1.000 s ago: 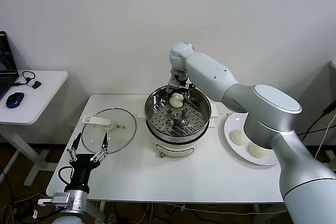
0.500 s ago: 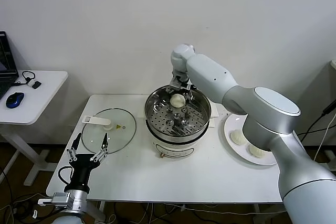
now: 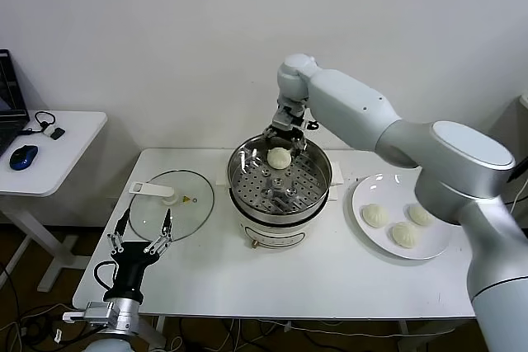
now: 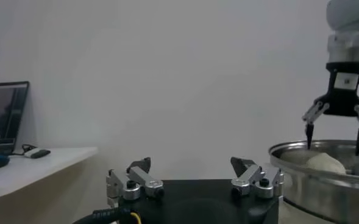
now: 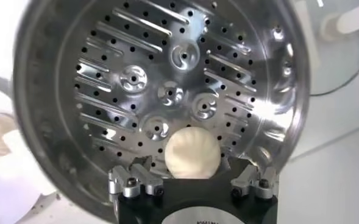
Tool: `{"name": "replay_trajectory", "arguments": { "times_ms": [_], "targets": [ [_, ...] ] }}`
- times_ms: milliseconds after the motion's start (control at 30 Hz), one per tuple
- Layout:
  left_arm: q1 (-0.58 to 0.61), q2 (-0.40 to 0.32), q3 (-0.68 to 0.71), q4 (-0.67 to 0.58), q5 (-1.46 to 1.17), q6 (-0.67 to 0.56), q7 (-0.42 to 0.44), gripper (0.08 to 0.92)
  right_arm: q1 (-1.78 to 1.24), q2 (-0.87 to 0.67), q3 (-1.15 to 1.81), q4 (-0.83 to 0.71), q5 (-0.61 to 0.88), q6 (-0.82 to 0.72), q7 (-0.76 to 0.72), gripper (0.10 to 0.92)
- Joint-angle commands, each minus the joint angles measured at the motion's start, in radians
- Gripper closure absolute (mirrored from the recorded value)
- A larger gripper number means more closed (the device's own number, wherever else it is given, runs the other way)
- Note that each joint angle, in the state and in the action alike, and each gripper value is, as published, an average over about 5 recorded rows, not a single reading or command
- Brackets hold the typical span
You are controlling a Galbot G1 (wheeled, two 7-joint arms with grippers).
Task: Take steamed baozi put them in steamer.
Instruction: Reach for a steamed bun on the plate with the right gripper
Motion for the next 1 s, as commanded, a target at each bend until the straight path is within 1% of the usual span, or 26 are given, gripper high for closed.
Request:
{"name": "replay_trajectory", "arguments": {
  "times_ms": [33, 233, 333, 533, 667, 833, 1000],
  "targets": [
    [0.002, -0.001, 0.005, -0.003, 0.004, -0.001, 0.000, 0.177, 0.148, -0.237, -0.106, 0.185, 0.284, -0.156, -0.010, 0.203],
    [0.006, -0.002, 0.005, -0.007, 0.003, -0.001, 0.000, 0.177, 0.214, -0.385, -0.207, 0.173, 0.492, -0.327, -0.014, 0.203],
    [0.002, -0.003, 0.007, -0.009, 0.003, 0.001, -0.001, 0.177, 0.217, -0.450, -0.239, 0.160, 0.538, -0.372, -0.021, 0.203],
    [0.000, -0.004, 0.015, -0.016, 0.011, 0.007, -0.001, 0.177, 0.144, -0.569, -0.225, 0.132, 0.533, -0.436, -0.025, 0.203],
    [0.002, -0.003, 0.017, -0.016, 0.016, 0.007, -0.001, 0.177, 0.053, -0.624, -0.169, 0.128, 0.496, -0.469, -0.024, 0.203],
    [0.007, -0.005, 0.018, -0.016, 0.019, 0.006, -0.001, 0.177, -0.072, -0.655, -0.076, 0.132, 0.425, -0.480, -0.020, 0.203],
    [0.010, -0.006, 0.016, -0.016, 0.019, 0.006, -0.001, 0.177, -0.183, -0.648, -0.008, 0.133, 0.377, -0.483, -0.007, 0.203]
  ]
}}
